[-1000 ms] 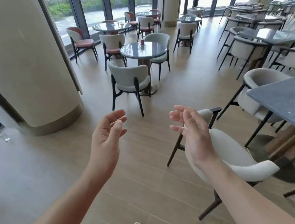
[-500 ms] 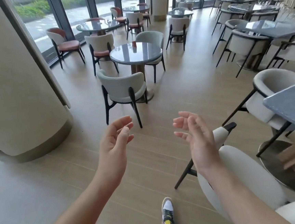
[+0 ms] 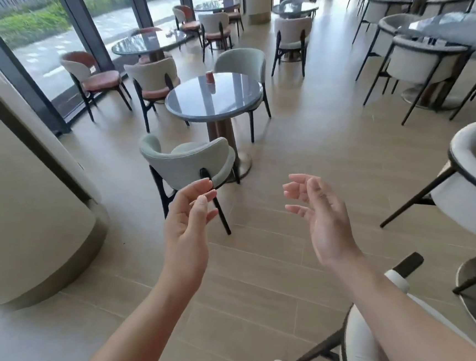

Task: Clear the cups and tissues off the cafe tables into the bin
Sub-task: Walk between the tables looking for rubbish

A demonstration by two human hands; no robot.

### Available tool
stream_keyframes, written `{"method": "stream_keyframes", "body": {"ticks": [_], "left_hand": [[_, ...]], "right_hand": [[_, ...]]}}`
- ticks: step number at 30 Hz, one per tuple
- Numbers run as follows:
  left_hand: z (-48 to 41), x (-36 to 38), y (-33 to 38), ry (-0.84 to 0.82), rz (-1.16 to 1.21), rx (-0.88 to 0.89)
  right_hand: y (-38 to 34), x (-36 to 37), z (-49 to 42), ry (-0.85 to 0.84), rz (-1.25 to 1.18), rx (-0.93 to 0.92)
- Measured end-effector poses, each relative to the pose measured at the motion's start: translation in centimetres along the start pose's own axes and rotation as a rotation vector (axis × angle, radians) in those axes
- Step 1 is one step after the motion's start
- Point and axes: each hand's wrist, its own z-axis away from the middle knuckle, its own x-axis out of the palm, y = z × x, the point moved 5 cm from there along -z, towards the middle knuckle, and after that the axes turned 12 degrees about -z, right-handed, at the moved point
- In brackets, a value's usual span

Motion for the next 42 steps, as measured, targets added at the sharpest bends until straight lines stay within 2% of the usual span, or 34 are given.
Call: {"method": "stream_keyframes", "body": {"ticks": [11, 24, 32, 42], "left_hand": [[-17.7, 9.6, -4.3, -0.061, 0.044, -0.022], [-46.3, 20.4, -10.3, -0.190, 0.087, -0.057], [-58.3, 26.0, -13.0, -0.240, 0.086, -0.105], [-73.8, 37.0, -16.5, -0.171, 0.054, -0.087]], "right_hand": [[2.1, -3.4, -17.6, 0.052, 0.050, -0.031], [7.6, -3.0, -45.3, 0.191, 0.098, -0.070], [11.6, -4.3, -56.8, 0.261, 0.060, -0.036], [15.5, -9.0, -77.3, 0.232, 0.016, -0.009]]}}
